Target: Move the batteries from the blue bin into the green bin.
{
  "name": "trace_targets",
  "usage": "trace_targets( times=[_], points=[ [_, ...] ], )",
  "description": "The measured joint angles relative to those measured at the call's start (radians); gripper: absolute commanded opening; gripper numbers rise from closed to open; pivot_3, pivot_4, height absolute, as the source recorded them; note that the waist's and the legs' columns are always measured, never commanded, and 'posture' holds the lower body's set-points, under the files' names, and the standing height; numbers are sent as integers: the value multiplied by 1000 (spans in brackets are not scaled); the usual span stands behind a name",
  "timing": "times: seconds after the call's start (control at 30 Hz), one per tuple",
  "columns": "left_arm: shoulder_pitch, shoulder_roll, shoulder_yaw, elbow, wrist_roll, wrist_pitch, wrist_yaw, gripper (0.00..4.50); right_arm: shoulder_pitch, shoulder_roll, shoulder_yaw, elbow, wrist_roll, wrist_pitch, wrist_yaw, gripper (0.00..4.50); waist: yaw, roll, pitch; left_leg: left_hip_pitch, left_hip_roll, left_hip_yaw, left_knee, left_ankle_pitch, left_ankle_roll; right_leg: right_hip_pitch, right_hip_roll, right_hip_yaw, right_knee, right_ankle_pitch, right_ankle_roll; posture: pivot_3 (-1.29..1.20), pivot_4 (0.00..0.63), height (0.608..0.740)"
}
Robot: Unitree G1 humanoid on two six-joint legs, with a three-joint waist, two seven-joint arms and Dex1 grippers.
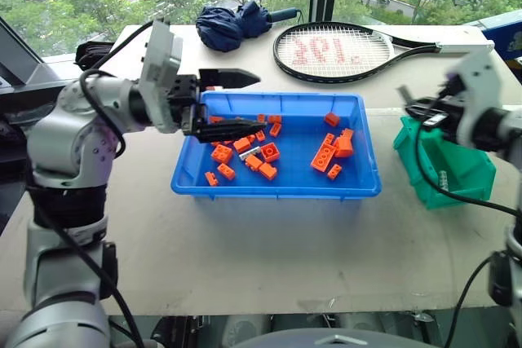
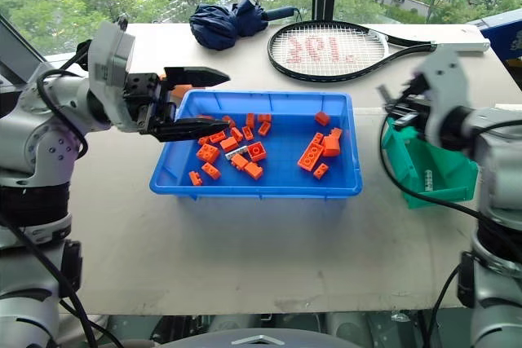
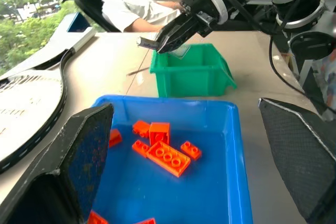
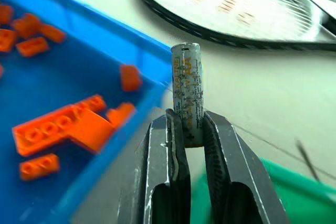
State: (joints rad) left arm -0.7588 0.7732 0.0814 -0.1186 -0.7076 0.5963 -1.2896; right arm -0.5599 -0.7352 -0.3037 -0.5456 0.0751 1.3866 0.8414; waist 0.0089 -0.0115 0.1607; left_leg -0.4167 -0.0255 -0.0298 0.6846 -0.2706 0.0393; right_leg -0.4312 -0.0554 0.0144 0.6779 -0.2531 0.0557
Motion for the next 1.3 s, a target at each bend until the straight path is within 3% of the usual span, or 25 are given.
trace_targets(
  times=[0.17, 0.2, 0.27, 0.47, 0.5, 0.67, 0.77, 0.87, 1.1, 1.3],
  points=[
    [-30, -23, -53, -3, -1, 3, -33, 4500, 153, -100, -113, 2, 30, 4, -21, 23, -26, 0, 0, 2, 2, 3, -1, -2, 3, 0, 2, 3, 1, 0, 0, 0, 150, 740],
    [-33, -27, -63, 0, 3, -3, -41, 4500, 185, -103, -129, 11, 48, 1, -22, 728, -27, 0, 0, 2, 3, 2, -1, -2, 3, 0, 3, 2, 1, 0, 0, 0, 150, 740],
    [-39, -28, -71, 9, 17, -16, -46, 4500, 213, -100, -137, 31, 65, -9, -27, 1316, -27, 0, 0, 2, 2, 3, 0, -2, 3, 0, 3, 3, 1, 0, 0, 0, 150, 740],
    [-43, -17, -82, 25, 48, -38, -64, 4500, 224, -102, -138, 89, 121, -78, -59, 4280, -22, 0, 0, 2, 2, 3, 0, -1, 2, 0, 2, 2, 0, 0, 0, 0, 150, 740],
    [-39, -9, -81, 25, 50, -38, -65, 4500, 220, -103, -138, 94, 131, -84, -63, 4450, -22, 0, 0, 2, 2, 3, 0, -1, 2, 0, 2, 3, 0, 0, 0, 0, 150, 740],
    [31, 69, -52, 33, 69, -42, -68, 4500, 157, -94, -105, 101, 191, -182, -65, 4450, -26, 0, 0, 2, 3, 3, 0, 0, 1, 0, 3, 2, 0, 0, 0, 0, 150, 740],
    [100, 151, -12, 60, 98, -54, -74, 4500, 72, -24, -30, 92, 253, -195, -65, 4450, -43, 1, 0, 3, 4, 3, -1, 0, 1, 0, 3, 3, 0, 0, 0, 0, 150, 740],
    [212, 231, 50, 110, 138, -99, -86, 4500, -54, 91, 150, 136, 285, -214, -86, 4450, -52, 1, 1, 2, 4, 3, -2, 0, 0, 0, 3, 2, 0, 0, 0, 0, 150, 740],
    [402, 314, 163, 205, 206, -192, -93, 4500, -281, 341, 525, 382, 233, -423, -83, 4450, -44, 1, 1, 1, 3, 1, -2, 0, -1, -1, 1, 0, -1, 0, 0, 0, 150, 740],
    [495, 311, 222, 168, 198, -202, -70, 4500, -369, 496, 692, 592, 168, -592, -52, 4450, -39, 0, 0, 0, 1, -1, -2, 1, -1, -1, -2, -1, 0, 0, 0, 0, 150, 740]
  ],
)
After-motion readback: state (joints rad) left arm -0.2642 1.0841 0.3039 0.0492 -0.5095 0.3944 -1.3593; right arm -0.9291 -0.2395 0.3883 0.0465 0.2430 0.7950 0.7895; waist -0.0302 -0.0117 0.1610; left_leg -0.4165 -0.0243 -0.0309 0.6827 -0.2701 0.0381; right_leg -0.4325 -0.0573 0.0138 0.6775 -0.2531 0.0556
